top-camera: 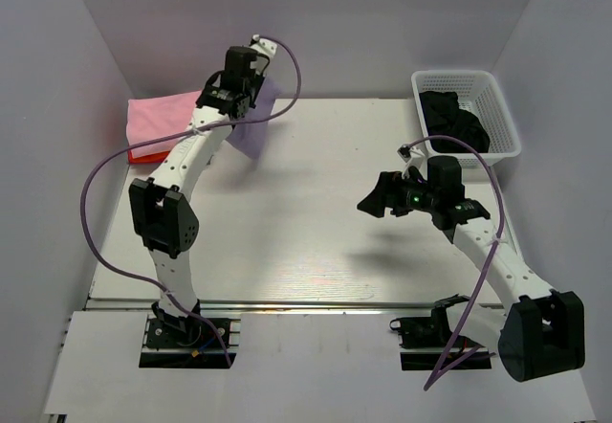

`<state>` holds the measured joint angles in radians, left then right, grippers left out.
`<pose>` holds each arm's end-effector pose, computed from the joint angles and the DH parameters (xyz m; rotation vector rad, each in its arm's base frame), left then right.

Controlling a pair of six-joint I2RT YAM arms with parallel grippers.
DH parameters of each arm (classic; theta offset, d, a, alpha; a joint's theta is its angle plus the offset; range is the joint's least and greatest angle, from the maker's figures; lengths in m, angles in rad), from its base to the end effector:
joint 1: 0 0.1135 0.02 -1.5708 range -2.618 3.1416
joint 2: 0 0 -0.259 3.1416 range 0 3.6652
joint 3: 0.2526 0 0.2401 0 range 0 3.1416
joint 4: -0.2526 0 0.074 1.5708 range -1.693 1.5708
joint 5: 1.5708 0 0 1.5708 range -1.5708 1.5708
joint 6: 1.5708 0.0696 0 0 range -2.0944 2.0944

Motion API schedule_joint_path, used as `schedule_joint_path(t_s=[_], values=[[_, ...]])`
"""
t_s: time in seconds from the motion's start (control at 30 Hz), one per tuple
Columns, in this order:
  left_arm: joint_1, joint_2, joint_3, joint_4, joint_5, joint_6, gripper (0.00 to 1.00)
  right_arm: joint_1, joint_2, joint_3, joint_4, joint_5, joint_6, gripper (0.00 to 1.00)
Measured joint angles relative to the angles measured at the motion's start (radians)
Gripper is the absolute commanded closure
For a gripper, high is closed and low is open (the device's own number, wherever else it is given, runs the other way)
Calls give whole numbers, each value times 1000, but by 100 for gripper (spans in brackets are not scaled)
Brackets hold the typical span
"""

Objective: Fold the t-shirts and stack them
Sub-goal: Put the neatly folded tshirt into the corner of the board with the left arm

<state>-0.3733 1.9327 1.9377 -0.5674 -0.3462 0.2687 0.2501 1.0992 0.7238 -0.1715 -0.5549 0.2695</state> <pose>0.4387 -0.1464 0.3425 0.4706 2.0579 0.3063 0.2374 0.0985 0.2456 -0.3197 2.1302 0.8925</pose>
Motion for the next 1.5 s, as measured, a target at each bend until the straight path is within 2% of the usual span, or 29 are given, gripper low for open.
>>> schedule_joint_path(t_s=[0.13,0.37,0.87,1.23,1.5], values=[[40,8,89,3,-10,83,100,0,-3,0,-10,7,4,10],[117,8,103,10,-34,153,100,0,-13,6,-22,16,11,10],[278,8,105,48,-87,132,100,0,-9,20,-30,22,37,10],[399,10,48,127,-127,114,100,0,18,24,-29,22,39,10],[435,71,47,191,-156,119,96,0,60,43,-29,21,41,10]])
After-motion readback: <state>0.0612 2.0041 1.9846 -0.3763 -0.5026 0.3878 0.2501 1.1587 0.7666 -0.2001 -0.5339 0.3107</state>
